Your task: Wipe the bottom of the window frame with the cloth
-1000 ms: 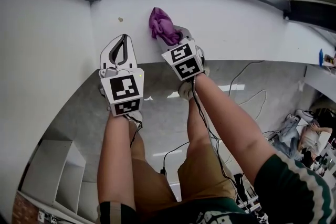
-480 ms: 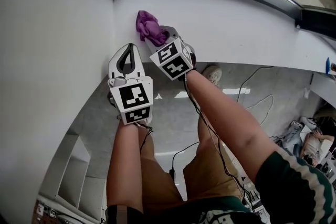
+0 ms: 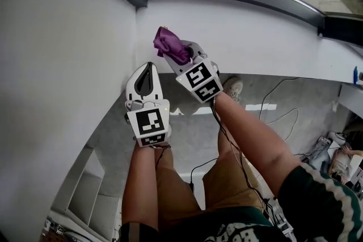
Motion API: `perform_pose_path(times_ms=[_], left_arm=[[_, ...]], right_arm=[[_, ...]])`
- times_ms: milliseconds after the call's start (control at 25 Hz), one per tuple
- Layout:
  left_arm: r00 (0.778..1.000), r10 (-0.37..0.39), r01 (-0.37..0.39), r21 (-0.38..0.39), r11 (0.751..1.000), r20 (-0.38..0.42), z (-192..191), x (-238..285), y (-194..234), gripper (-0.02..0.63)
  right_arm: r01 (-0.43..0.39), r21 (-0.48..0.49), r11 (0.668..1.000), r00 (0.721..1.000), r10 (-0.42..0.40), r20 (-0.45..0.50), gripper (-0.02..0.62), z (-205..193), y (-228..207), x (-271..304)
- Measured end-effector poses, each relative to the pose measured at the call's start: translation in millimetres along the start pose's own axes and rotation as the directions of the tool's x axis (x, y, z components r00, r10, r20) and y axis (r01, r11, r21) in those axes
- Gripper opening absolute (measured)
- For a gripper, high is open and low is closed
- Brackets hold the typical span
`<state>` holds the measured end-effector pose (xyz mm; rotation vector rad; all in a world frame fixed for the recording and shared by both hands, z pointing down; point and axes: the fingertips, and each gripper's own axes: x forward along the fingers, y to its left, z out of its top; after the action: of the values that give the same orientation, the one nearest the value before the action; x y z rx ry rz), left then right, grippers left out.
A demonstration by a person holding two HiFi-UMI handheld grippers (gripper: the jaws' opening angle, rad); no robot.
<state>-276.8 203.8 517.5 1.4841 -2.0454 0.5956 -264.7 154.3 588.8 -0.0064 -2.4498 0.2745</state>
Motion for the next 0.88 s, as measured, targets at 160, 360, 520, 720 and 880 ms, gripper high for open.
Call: perform_pose_path(times_ms=[160, 360, 520, 720, 880], left_arm=[[0.998, -0.007, 0.006, 0.011, 1.0, 0.057, 57, -46, -15, 0.006], [0.98, -0.034, 0.026, 0.043, 0.999, 0.196, 169, -84, -39, 0.006], [0.958, -0.071, 0.054, 0.07, 0.996, 0.279, 245, -130, -62, 0.006], [0.903, -0.131, 0.07, 0.16, 0.985, 0.409, 343, -188, -84, 0.006], [0.858, -0.2, 0.095, 0.236, 0.967, 0.472, 385, -242, -114, 0.006]], right_arm=[[-0.006, 0.022, 1.0, 0.994, 0.004, 0.107, 0.13, 60, 5, -86], [0.002, -0.025, 1.0, 0.972, 0.004, 0.234, 0.13, 157, 10, -185], [0.013, -0.06, 0.998, 0.954, 0.006, 0.301, 0.13, 211, 33, -268], [0.081, -0.017, 0.997, 0.912, -0.067, 0.405, 0.13, 266, 25, -351], [0.129, -0.022, 0.991, 0.879, -0.104, 0.465, 0.13, 296, 26, -414]])
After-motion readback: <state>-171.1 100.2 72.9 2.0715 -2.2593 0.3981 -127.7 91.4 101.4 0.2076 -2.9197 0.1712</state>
